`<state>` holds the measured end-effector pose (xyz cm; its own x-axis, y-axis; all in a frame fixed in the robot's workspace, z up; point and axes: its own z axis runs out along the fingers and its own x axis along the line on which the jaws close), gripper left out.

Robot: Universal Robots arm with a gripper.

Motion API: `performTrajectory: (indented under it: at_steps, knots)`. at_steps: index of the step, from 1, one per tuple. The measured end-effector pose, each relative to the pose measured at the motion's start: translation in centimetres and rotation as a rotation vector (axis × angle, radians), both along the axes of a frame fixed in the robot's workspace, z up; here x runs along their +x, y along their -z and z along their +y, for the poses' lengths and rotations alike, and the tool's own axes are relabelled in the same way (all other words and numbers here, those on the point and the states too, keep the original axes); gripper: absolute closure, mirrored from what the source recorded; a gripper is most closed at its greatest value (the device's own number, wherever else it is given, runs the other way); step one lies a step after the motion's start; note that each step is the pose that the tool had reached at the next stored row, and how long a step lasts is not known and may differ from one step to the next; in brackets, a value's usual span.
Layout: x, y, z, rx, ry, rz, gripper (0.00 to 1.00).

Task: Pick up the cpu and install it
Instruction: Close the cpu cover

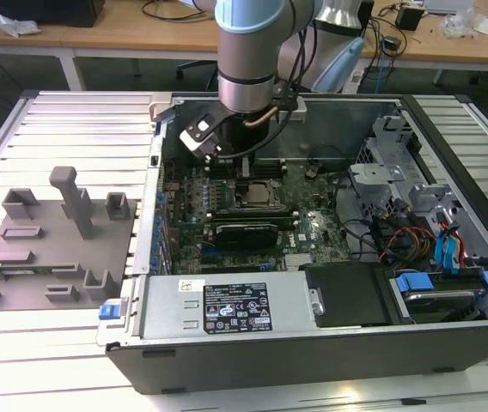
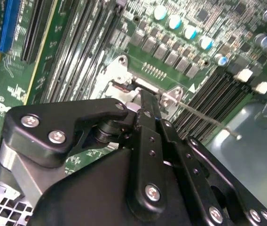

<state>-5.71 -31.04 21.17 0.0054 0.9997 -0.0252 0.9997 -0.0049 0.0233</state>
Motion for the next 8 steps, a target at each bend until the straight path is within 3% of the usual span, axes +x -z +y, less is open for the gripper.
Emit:
performTrajectory:
  at_steps: [4, 8]
  knots:
    - [1.23, 0.0, 0.0, -0.0001, 0.0, 0.0001, 0.89]
    - [1.85, 0.0, -0.01, -0.0001, 0.0, 0.0001, 0.89]
